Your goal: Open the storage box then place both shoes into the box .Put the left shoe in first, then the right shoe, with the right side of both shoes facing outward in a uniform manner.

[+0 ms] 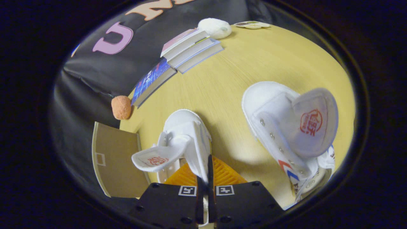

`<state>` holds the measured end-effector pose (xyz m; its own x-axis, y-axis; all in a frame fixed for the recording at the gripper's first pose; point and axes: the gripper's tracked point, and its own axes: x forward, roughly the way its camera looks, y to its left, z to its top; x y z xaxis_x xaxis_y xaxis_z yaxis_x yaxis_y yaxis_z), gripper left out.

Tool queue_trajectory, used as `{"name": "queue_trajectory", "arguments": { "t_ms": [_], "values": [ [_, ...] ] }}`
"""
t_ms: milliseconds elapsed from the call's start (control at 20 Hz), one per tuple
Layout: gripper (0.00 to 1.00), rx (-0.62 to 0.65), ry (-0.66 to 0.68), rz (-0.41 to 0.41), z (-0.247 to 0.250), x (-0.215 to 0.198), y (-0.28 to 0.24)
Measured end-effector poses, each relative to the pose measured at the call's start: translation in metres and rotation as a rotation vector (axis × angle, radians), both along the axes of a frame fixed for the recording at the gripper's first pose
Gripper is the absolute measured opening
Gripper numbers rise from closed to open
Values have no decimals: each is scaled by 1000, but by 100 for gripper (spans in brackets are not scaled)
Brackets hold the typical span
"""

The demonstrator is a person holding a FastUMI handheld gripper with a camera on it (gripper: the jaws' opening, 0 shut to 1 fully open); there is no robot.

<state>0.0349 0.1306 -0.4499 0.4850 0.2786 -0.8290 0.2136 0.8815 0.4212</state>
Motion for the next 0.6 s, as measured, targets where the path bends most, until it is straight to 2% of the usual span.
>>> {"name": "queue_trajectory", "arguments": {
  "t_ms": [300, 450, 600],
  "values": [
    [8, 213, 5, -56, 48, -15, 29],
    [8, 334, -28, -44, 95, -19, 58],
    [8, 425, -68, 0, 150, -21, 96]
  ]
}}
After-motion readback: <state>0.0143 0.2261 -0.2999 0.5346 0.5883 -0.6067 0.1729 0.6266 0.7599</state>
